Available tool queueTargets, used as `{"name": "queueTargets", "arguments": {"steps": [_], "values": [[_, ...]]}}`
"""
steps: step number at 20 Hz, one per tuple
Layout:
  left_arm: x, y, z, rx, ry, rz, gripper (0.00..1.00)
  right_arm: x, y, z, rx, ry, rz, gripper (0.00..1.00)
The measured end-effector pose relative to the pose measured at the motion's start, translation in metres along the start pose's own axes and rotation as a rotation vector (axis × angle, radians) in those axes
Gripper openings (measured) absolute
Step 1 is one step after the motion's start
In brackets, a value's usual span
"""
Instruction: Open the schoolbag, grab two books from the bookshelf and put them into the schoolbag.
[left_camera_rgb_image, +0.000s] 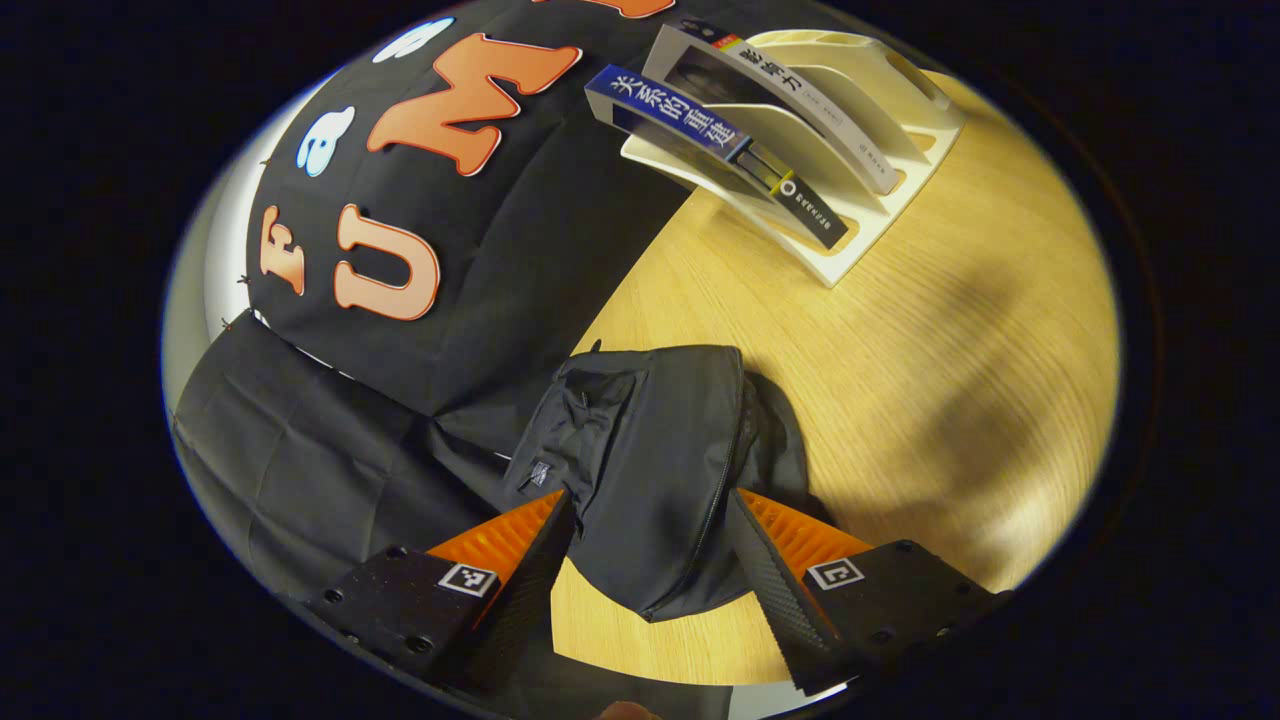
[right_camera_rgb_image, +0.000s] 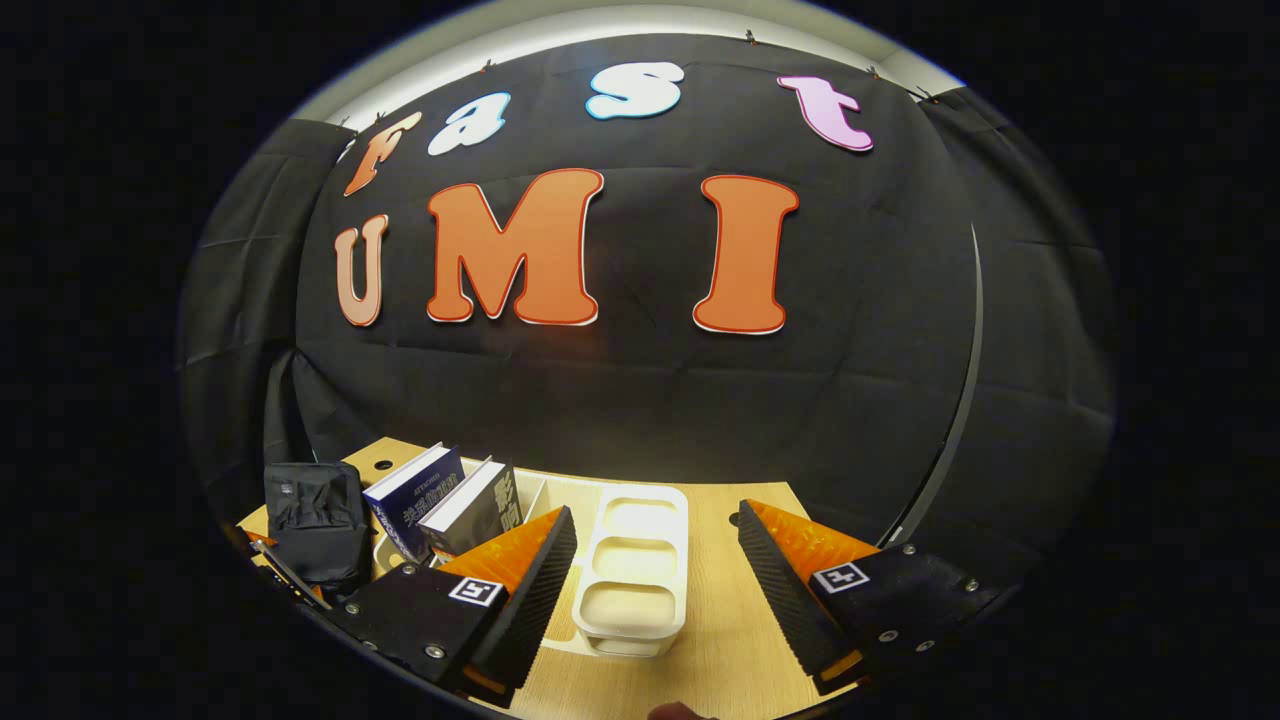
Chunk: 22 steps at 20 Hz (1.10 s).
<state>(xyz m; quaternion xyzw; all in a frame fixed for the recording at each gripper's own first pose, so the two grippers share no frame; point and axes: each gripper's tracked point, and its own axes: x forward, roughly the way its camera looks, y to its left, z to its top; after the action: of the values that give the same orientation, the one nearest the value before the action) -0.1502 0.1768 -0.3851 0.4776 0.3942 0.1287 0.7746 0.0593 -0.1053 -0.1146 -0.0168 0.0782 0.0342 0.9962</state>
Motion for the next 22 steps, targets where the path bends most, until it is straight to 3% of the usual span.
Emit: {"name": "queueTargets", "arguments": {"steps": [7, 14, 22], "values": [[0.019, -0.010, -0.010, 0.014, 0.038, 0.019, 0.96, -0.007, 0.005, 0.001, -0.013, 0.002, 0.014, 0.96], [0.016, -0.013, 0.001, 0.204, -0.033, 0.064, 0.95, -0.007, -0.002, -0.003, -0.017, 0.011, 0.010, 0.97], [0.046, 0.027, 0.017, 0.199, -0.036, 0.084, 0.95, -0.009, -0.007, -0.001, -0.012, 0.008, 0.003, 0.96]]}}
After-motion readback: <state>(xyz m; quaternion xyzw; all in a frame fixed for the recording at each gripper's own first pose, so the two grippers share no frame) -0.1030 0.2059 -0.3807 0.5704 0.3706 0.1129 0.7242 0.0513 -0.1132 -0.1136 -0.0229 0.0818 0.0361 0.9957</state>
